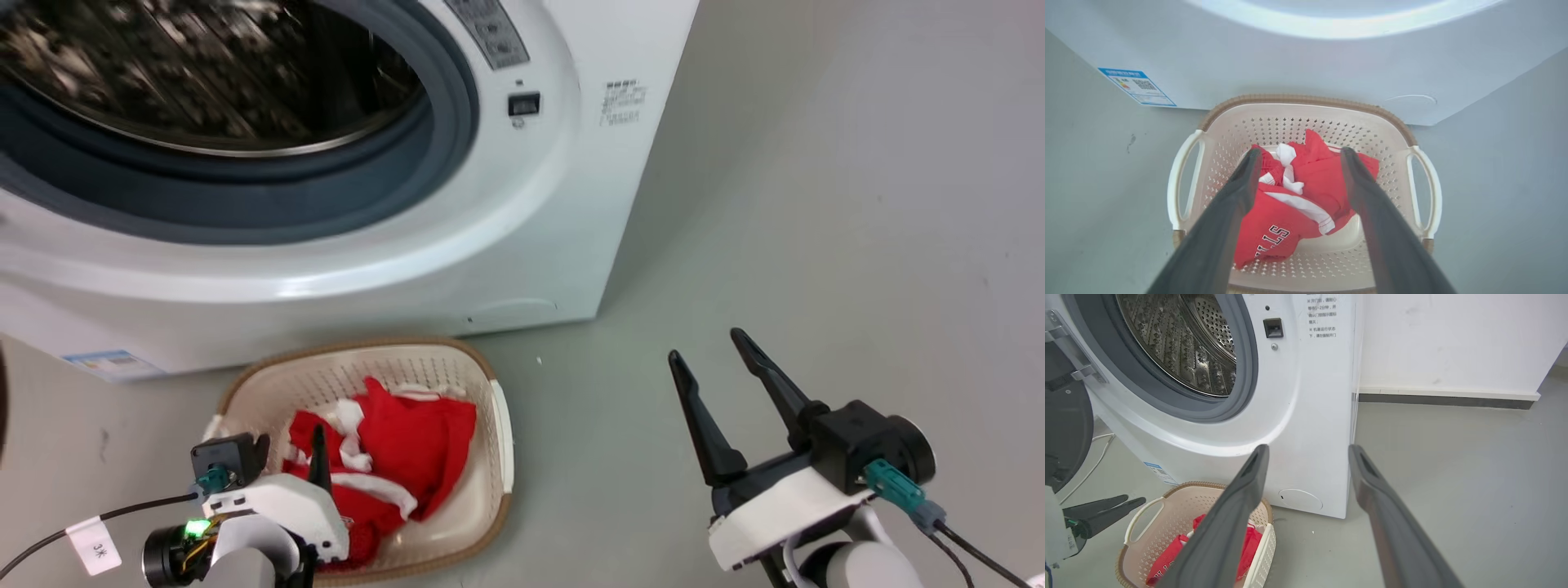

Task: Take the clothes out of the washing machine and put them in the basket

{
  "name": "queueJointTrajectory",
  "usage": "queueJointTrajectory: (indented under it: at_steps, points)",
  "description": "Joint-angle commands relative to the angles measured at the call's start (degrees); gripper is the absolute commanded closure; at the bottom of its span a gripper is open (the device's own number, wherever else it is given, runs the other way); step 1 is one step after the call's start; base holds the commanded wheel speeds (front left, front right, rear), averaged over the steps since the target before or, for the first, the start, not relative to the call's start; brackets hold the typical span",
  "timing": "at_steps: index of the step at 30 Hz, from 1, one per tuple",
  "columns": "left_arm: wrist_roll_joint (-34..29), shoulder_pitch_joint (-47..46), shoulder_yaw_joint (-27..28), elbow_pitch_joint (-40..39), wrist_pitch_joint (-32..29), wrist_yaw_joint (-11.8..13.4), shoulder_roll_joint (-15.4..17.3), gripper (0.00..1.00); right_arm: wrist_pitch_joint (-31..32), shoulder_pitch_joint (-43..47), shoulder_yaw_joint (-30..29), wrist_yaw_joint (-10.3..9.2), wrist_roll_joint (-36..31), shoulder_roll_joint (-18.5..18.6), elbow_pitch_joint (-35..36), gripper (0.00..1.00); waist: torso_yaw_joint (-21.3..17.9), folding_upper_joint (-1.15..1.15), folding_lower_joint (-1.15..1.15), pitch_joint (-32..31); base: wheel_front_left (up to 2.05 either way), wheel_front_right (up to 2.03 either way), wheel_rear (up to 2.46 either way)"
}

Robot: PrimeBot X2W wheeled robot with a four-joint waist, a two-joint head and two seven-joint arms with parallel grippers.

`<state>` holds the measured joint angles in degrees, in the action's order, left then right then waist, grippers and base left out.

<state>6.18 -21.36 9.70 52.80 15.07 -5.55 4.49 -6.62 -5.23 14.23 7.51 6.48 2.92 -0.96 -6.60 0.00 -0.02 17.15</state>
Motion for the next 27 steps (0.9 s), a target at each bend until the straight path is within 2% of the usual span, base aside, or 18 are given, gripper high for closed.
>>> queueJointTrajectory:
  at_steps: [1, 7, 18, 27]
  points:
    - [-0.58, 1.08, -0.22, -0.86, 0.13, -0.09, -0.15, 0.0, 0.06, 0.82, -0.36, -0.04, -0.49, -0.08, -0.12, 0.0, 1.76, 0.0, 0.02, -4.73, 0.0, 0.0, 0.0]
    - [-1.4, 4.07, -2.42, -11.38, 0.14, -0.25, -1.01, 0.0, 1.49, 3.52, -2.31, -0.04, -0.98, -0.08, 0.48, 0.0, 3.55, 0.0, 0.02, -10.04, 0.0, 0.0, 0.0]
    - [-2.03, 12.99, -7.43, -33.49, 0.13, 1.66, -1.62, 0.0, 3.23, 8.38, -5.13, -0.04, -1.45, -0.09, 1.89, 0.0, 6.12, 0.0, 0.02, -16.73, 0.0, 0.0, 0.0]
    - [-1.3, 20.51, -12.55, -43.38, 0.13, 3.85, -1.63, 0.0, 4.03, 11.32, -7.54, -0.04, -1.99, -0.09, 2.87, 0.0, 7.86, 0.0, 0.02, -19.86, 0.0, 0.0, 0.0]
